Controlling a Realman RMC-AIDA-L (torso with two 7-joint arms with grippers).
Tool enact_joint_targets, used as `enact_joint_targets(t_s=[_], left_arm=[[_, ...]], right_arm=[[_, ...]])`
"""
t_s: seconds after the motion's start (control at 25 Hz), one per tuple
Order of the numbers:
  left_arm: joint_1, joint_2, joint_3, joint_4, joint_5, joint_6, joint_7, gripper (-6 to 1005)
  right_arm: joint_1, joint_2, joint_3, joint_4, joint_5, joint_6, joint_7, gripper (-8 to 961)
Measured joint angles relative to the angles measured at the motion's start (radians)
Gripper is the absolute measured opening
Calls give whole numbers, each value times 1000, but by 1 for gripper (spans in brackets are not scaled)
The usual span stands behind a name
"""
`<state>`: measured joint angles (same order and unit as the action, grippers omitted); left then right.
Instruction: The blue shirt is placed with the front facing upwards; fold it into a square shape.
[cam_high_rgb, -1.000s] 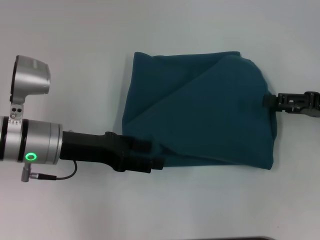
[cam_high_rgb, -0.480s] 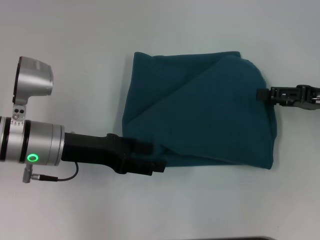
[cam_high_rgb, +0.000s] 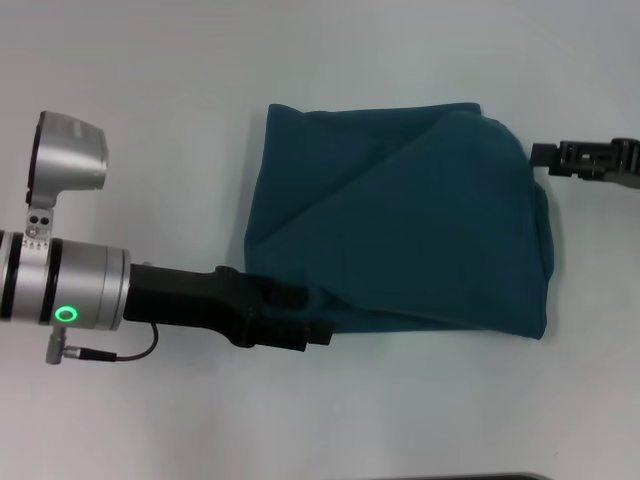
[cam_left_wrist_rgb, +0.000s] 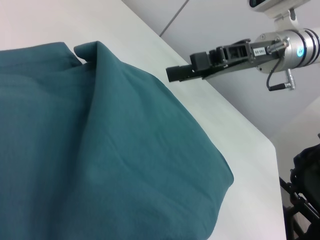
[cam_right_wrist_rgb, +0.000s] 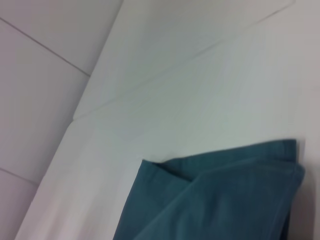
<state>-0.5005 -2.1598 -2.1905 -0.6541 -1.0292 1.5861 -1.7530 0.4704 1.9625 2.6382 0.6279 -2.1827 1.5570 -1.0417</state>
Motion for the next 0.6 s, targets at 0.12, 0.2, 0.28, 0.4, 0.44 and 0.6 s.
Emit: enact_joint_targets(t_s=[0.12, 0.2, 0.28, 0.4, 0.44, 0.6], left_arm=[[-3, 0, 0, 0, 0, 0, -2, 769], [-5, 0, 0, 0, 0, 0, -3, 769], [-6, 0, 0, 0, 0, 0, -4, 768], [-8, 1, 0, 1, 0, 0, -6, 767], [-9, 2, 0, 1, 0, 0, -6, 767], [-12, 2, 0, 1, 0, 0, -6, 768]], right_arm=[[13, 2, -5, -3, -2, -27, 2, 684], [22, 4, -13, -10, -6, -50, 2, 685], [29, 5, -28, -14, -8, -68, 5, 685], [33, 6, -46, -14, -9, -90, 21, 685], [34, 6, -49, -15, -9, -96, 25, 685], [43, 8, -60, -30, -9, -122, 29, 685]])
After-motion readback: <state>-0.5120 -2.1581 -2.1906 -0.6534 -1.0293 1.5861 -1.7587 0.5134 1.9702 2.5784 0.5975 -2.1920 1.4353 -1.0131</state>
